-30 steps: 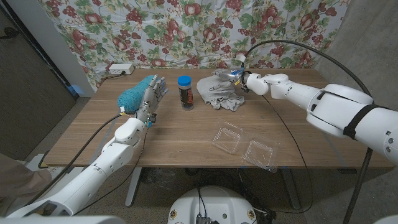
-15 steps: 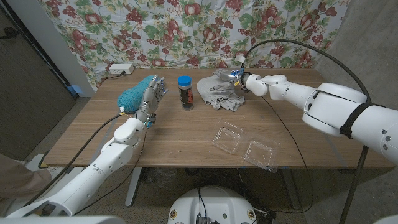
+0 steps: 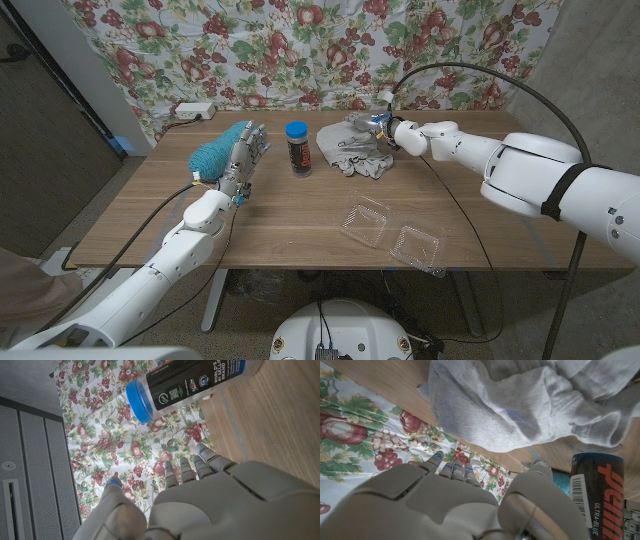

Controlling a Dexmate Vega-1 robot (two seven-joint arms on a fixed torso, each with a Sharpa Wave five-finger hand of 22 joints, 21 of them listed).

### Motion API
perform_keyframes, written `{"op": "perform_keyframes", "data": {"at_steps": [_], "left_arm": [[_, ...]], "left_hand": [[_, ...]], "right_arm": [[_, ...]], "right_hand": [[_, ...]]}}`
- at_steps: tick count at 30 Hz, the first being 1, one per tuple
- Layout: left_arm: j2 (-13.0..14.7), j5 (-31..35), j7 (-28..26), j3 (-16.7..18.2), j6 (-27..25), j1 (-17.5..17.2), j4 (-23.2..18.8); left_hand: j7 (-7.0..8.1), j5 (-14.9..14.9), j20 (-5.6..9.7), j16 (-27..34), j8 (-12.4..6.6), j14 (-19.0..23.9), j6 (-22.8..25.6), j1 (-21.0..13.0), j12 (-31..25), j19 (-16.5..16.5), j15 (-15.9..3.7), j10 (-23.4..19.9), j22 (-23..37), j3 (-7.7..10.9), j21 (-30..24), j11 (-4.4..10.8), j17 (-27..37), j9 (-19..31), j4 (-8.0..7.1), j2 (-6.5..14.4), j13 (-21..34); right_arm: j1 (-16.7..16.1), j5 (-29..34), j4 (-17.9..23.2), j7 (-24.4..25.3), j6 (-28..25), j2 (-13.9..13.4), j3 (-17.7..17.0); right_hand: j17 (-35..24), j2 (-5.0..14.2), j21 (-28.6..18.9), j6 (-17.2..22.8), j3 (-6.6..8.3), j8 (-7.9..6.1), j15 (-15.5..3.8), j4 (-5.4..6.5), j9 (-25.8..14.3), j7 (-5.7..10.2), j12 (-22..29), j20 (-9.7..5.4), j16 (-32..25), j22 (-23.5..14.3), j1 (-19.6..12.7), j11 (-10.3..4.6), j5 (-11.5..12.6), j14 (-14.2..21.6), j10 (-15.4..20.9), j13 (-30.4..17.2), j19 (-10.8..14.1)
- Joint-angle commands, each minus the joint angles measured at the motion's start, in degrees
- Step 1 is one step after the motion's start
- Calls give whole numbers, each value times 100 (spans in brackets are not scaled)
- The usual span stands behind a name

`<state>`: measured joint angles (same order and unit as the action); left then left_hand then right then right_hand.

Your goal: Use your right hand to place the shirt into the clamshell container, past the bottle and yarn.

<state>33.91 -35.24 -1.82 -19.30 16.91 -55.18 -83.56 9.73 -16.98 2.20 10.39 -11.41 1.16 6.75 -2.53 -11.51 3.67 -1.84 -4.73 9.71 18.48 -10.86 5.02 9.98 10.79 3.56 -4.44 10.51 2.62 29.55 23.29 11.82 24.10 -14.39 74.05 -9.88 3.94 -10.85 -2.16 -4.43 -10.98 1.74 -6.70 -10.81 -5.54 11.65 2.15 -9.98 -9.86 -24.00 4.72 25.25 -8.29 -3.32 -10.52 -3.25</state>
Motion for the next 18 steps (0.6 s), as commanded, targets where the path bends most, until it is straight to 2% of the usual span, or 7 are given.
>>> {"op": "perform_keyframes", "data": {"at_steps": [1, 13, 18], "left_arm": [[-14, 8, -2, -44, -41, -8, -20], [-32, 5, 9, -61, -34, -12, -24], [-32, 4, -10, -53, -25, -36, -39]], "left_hand": [[14, 14, 217, 25, 1, -11, 39, -14, 9, 46, -337, -9, 34, 20, -22, -19, 23, 8, 39, 46, 18], [19, 18, 208, 25, 7, -12, 28, -14, 9, 52, -336, -9, 34, 17, -25, -18, 23, 8, 45, 50, 18], [32, 19, 209, 25, 9, -14, 24, -15, 5, 52, -340, -17, 34, 16, -25, -16, 23, 8, 48, 51, 18]], "right_arm": [[6, -201, -124, 45, -124, 76, 169], [15, -373, -176, -20, -282, 139, 287], [18, -415, -188, -26, -346, 167, 346]], "right_hand": [[-19, -20, -15, 5, -33, -31, -6, -10, -8, -40, 34, -51, -39, -20, 16, 5, 31, -44, -14, -15, 5], [-18, -14, -28, 14, -38, -35, 4, -6, -9, -47, 36, -22, -42, -19, 15, 0, 50, -31, -15, -15, 44], [-17, -11, -41, 49, -41, -48, 21, -5, -8, -61, 50, -71, -49, -19, 10, 25, 63, -6, 19, -14, 84]]}}
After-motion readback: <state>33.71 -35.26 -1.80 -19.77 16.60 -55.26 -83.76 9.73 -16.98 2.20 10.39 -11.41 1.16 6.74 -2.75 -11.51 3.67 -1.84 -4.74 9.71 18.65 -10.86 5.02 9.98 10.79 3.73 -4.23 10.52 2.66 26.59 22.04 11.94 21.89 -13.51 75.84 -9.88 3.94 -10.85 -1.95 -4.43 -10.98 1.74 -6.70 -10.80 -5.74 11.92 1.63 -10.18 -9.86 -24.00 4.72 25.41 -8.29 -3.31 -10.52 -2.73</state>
